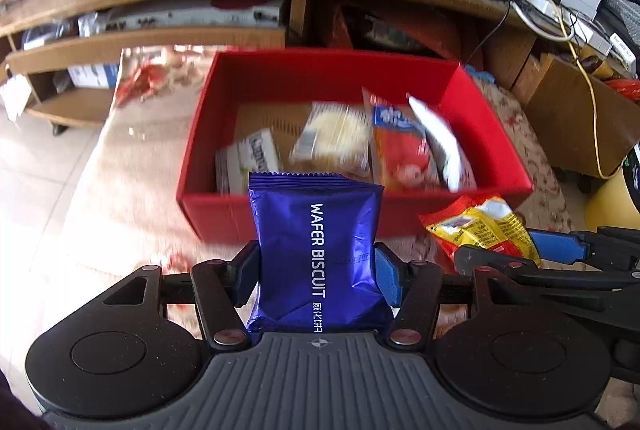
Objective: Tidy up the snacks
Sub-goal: 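Carry both packs into the red box and open both tools to release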
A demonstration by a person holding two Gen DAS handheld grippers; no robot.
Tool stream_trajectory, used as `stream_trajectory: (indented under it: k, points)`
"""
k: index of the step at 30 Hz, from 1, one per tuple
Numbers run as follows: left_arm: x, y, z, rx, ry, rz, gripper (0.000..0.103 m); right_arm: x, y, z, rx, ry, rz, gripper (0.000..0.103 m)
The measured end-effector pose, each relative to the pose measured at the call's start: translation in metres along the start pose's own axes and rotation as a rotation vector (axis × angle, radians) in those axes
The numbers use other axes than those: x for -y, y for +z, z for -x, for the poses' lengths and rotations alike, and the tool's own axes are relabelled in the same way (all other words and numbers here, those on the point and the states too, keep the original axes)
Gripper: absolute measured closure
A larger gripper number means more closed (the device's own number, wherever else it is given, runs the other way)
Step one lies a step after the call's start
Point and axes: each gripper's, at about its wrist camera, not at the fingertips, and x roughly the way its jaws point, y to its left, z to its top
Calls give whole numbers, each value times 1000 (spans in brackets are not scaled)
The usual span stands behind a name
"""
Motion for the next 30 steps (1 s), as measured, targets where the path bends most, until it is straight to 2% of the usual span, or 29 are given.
stream_trajectory:
  k: [19, 30]
  points:
    - [8, 57, -12, 76, 28, -23, 38, 14, 55, -16, 76, -11, -27, 54]
    - [4, 81, -49, 43, 48, 1, 38, 24, 80, -54, 55, -32, -24, 54]
